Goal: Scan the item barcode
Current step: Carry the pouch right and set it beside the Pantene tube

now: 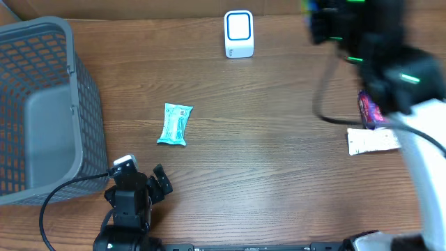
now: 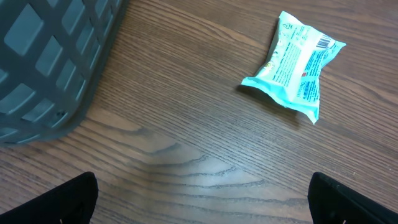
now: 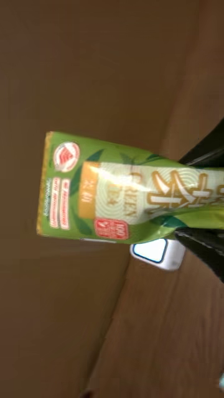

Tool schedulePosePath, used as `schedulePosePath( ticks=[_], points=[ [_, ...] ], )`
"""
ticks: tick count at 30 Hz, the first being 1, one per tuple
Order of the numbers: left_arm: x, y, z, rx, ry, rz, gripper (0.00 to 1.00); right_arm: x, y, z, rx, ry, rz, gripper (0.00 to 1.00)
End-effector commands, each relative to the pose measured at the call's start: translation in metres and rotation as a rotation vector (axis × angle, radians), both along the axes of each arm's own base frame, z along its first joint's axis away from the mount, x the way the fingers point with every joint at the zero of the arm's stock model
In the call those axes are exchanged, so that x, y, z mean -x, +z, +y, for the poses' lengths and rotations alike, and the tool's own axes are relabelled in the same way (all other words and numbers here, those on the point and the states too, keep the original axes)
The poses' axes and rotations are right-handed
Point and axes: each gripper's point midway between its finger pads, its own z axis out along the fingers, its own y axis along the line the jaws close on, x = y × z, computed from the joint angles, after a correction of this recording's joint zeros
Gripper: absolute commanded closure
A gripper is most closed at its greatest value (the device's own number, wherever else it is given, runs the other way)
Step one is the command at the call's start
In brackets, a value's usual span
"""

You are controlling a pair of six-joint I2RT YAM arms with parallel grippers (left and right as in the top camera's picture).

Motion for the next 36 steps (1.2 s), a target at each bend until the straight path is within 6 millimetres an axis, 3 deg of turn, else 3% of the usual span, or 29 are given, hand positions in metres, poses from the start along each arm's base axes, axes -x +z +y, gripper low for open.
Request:
schedulePosePath(
  ticks=[1, 5, 9, 11, 14, 17, 23, 28, 32, 36],
  points=[
    [-0.001, 0.003, 0.002, 0.003, 0.019, -0.016, 0.0, 0.001, -0.033, -0.022, -0.253, -0.082, 0.192, 0.73],
    [-0.001, 0.003, 0.002, 0.003, 0.019, -0.017, 0.0, 0.018, -0.074, -0.084, -0.342, -0.311, 0.383, 0.76],
    [-0.001, 0.003, 0.002, 0.003, 0.019, -0.016, 0.0, 0.035, -0.12, -0.141, -0.464, -0.556, 0.538, 0.93],
    [-0.001, 0.003, 0.002, 0.003, 0.019, -0.016, 0.0, 0.043, -0.142, -0.164, -0.532, -0.67, 0.589, 0.96],
    [-0.001, 0.003, 0.002, 0.003, 0.019, -0.016, 0.0, 0.053, -0.178, -0.194, -0.606, -0.804, 0.642, 0.94],
    [-0.001, 0.003, 0.002, 0.003, 0.019, -0.016, 0.0, 0.062, -0.214, -0.217, -0.683, -0.923, 0.674, 0.84],
    [-0.001, 0.003, 0.002, 0.003, 0.019, -0.016, 0.0, 0.063, -0.279, -0.231, -0.782, -1.025, 0.671, 0.84],
    [-0.001, 0.003, 0.002, 0.003, 0.019, -0.016, 0.0, 0.059, -0.314, -0.233, -0.807, -1.032, 0.626, 0.8],
    [-0.001, 0.003, 0.002, 0.003, 0.019, -0.016, 0.0, 0.056, -0.314, -0.234, -0.81, -1.02, 0.605, 0.68],
    [-0.001, 0.003, 0.002, 0.003, 0.019, -0.016, 0.0, 0.037, -0.291, -0.224, -0.788, -0.854, 0.572, 0.59]
  ],
)
